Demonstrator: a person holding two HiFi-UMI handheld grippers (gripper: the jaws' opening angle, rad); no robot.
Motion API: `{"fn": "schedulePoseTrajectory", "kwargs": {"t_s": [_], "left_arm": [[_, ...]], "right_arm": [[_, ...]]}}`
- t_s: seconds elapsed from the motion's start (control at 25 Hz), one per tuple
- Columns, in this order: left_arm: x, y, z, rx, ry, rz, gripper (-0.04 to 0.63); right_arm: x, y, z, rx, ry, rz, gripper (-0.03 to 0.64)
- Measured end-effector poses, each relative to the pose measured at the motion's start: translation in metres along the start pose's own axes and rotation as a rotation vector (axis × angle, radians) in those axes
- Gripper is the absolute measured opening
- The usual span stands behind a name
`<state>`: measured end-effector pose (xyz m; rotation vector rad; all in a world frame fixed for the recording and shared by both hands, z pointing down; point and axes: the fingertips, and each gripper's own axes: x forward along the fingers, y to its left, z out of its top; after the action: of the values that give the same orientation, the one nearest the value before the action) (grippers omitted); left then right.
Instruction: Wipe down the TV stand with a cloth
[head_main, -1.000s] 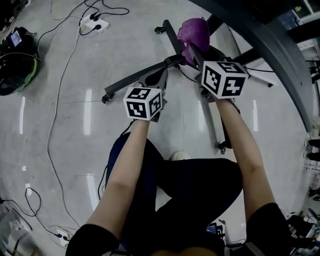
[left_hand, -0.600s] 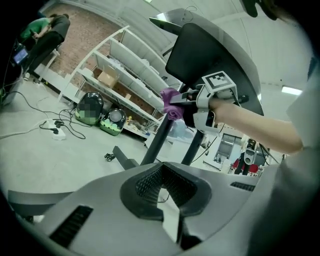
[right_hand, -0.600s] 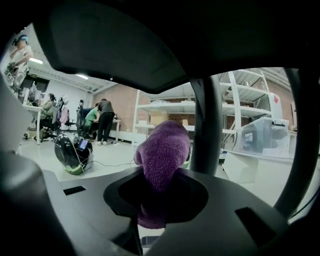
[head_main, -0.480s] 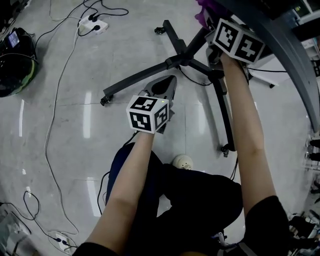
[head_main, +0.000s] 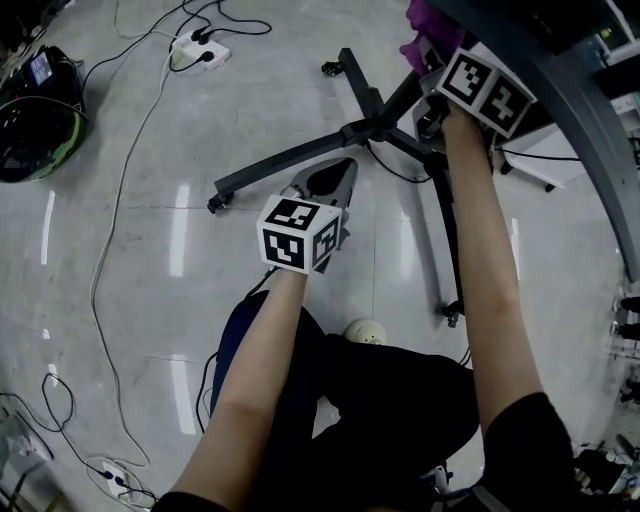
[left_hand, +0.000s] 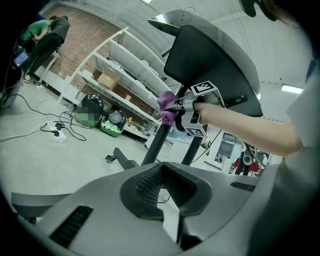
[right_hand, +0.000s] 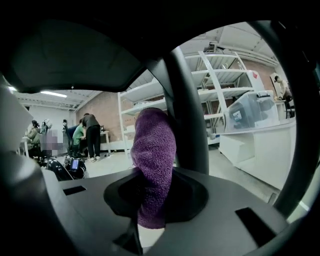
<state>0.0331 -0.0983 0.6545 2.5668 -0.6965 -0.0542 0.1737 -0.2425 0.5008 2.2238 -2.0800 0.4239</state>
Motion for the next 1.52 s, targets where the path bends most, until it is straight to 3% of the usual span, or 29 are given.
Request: {"fn": "schedulePoseTrajectory", "kwargs": {"t_s": [0.88,1.52], "left_arm": [[0.015,0.013,-0.016,-0.032,0.035,0.043,0.006],[0.021,0.031,-0.028,-0.046,0.064,0.08,0.006]], "right_arm": [[0.032,-0.036,-0.155,0.044,0.215,-0.008,0.089],[0.056,-0.05,-0.226,0.065,0.339,-0.007,0.089]]}}
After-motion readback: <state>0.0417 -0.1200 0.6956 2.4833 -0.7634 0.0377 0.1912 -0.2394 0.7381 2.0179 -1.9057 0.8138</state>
